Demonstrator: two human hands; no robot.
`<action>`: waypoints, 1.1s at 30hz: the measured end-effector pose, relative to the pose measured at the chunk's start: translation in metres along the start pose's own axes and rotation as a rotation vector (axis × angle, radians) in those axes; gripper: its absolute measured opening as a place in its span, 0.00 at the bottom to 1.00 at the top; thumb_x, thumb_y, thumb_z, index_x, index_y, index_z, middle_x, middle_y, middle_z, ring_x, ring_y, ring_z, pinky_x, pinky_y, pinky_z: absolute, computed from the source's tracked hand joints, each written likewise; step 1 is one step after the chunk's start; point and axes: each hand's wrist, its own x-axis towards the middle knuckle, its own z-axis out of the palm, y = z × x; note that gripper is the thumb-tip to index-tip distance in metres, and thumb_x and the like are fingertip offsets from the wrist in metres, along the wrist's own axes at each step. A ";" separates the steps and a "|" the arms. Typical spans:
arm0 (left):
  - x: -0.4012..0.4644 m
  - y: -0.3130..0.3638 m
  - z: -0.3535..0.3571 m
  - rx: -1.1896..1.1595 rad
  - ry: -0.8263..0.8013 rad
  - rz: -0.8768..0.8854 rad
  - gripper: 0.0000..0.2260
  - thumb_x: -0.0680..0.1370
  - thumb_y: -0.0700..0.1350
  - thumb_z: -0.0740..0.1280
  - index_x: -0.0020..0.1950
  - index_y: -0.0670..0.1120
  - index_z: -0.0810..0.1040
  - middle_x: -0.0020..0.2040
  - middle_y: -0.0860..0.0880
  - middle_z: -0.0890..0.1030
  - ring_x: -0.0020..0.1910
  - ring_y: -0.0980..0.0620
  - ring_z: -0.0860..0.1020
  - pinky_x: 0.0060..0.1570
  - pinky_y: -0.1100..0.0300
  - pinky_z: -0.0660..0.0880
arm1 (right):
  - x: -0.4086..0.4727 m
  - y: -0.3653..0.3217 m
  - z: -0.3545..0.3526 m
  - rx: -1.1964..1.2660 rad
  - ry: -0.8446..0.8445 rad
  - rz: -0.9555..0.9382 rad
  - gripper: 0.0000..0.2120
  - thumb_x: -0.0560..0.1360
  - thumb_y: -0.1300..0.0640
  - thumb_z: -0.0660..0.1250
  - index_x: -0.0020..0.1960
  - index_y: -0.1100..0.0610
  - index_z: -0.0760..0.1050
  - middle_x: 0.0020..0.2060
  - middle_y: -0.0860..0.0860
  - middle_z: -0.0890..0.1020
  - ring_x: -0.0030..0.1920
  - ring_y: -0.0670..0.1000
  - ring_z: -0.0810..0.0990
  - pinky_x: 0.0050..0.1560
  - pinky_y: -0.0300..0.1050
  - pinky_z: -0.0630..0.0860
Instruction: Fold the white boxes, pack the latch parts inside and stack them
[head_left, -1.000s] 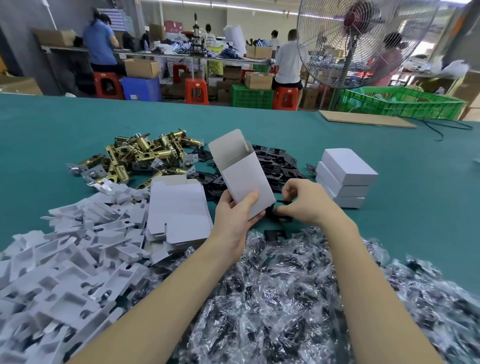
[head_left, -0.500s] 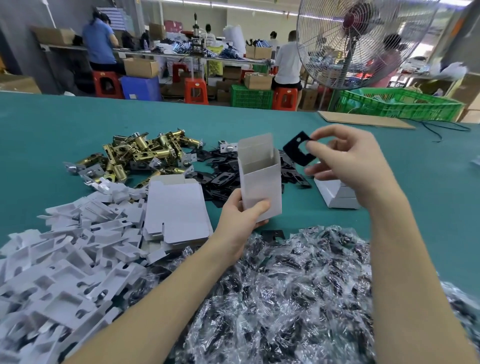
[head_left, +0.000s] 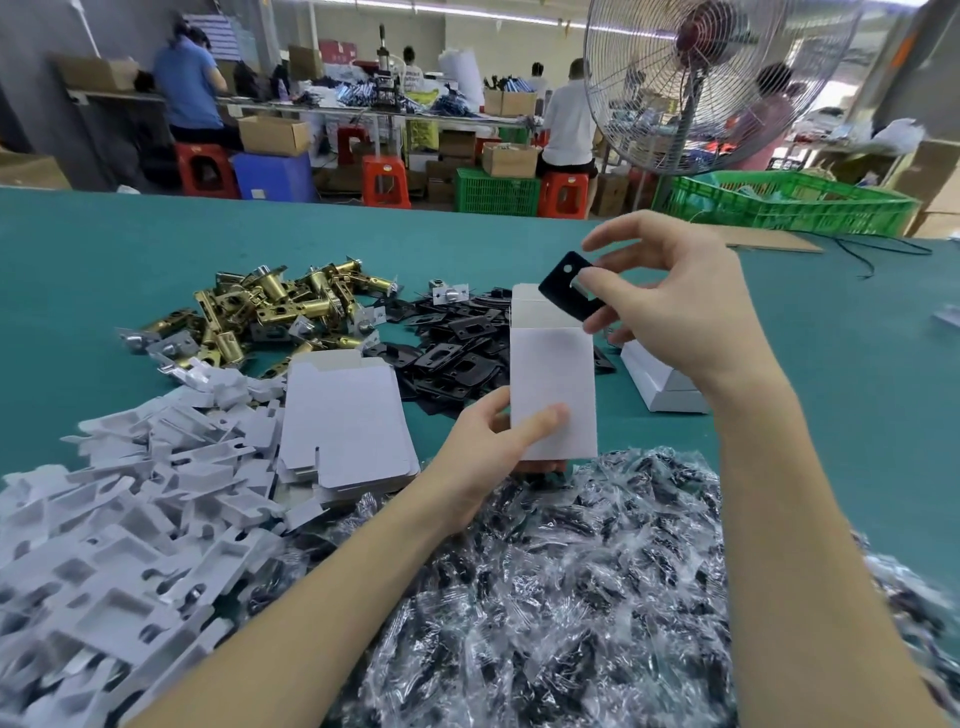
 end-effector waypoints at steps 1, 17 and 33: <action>0.000 0.000 0.000 0.005 -0.004 0.003 0.17 0.78 0.48 0.74 0.66 0.48 0.79 0.58 0.51 0.85 0.55 0.51 0.84 0.51 0.55 0.83 | 0.001 0.001 0.001 -0.060 0.011 -0.027 0.07 0.77 0.62 0.72 0.51 0.51 0.82 0.45 0.46 0.86 0.31 0.50 0.86 0.31 0.41 0.80; 0.000 -0.003 0.001 -0.006 -0.039 0.040 0.11 0.79 0.46 0.73 0.60 0.52 0.80 0.53 0.50 0.86 0.48 0.53 0.85 0.40 0.61 0.80 | -0.006 -0.005 0.009 -0.441 -0.349 -0.008 0.08 0.83 0.54 0.63 0.49 0.44 0.78 0.39 0.43 0.86 0.25 0.45 0.82 0.36 0.43 0.72; 0.001 -0.005 0.001 -0.006 -0.010 0.045 0.12 0.79 0.45 0.73 0.62 0.50 0.79 0.54 0.49 0.86 0.48 0.53 0.85 0.41 0.58 0.81 | -0.005 -0.006 0.008 -0.571 -0.494 0.074 0.07 0.83 0.49 0.61 0.50 0.44 0.79 0.33 0.33 0.82 0.28 0.40 0.82 0.33 0.31 0.69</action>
